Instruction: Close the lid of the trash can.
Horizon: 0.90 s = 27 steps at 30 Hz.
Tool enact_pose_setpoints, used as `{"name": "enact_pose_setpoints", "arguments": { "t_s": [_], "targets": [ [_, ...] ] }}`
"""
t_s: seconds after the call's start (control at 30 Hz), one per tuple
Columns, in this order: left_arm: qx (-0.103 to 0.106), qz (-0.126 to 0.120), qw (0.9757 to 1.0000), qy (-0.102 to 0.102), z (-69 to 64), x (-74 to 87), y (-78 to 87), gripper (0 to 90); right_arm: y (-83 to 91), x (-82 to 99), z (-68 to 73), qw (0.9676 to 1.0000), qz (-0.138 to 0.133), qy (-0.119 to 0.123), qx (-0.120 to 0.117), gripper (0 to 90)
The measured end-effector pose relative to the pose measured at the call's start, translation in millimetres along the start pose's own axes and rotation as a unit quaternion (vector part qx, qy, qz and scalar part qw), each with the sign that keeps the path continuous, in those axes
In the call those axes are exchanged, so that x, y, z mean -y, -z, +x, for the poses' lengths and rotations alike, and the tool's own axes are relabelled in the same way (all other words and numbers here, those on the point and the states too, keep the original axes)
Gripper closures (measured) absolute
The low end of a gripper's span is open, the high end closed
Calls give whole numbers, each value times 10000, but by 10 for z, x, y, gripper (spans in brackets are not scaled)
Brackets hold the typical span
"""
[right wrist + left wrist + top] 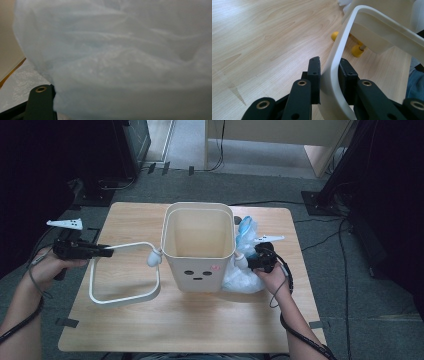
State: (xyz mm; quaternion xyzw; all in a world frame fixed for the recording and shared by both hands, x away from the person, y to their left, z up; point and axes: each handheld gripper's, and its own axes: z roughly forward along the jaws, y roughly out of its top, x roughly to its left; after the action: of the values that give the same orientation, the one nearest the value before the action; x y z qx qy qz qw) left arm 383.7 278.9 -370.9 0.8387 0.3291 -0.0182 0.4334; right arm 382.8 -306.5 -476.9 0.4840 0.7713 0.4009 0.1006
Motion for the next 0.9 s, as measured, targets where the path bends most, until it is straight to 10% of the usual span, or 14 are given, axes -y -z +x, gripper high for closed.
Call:
{"name": "enact_pose_setpoints", "arguments": {
  "t_s": [0.9],
  "targets": [
    [-103,-163,9998,0,-78,-128,488,741,-8,2,6,10000,7,10,27,284]
  ]
}}
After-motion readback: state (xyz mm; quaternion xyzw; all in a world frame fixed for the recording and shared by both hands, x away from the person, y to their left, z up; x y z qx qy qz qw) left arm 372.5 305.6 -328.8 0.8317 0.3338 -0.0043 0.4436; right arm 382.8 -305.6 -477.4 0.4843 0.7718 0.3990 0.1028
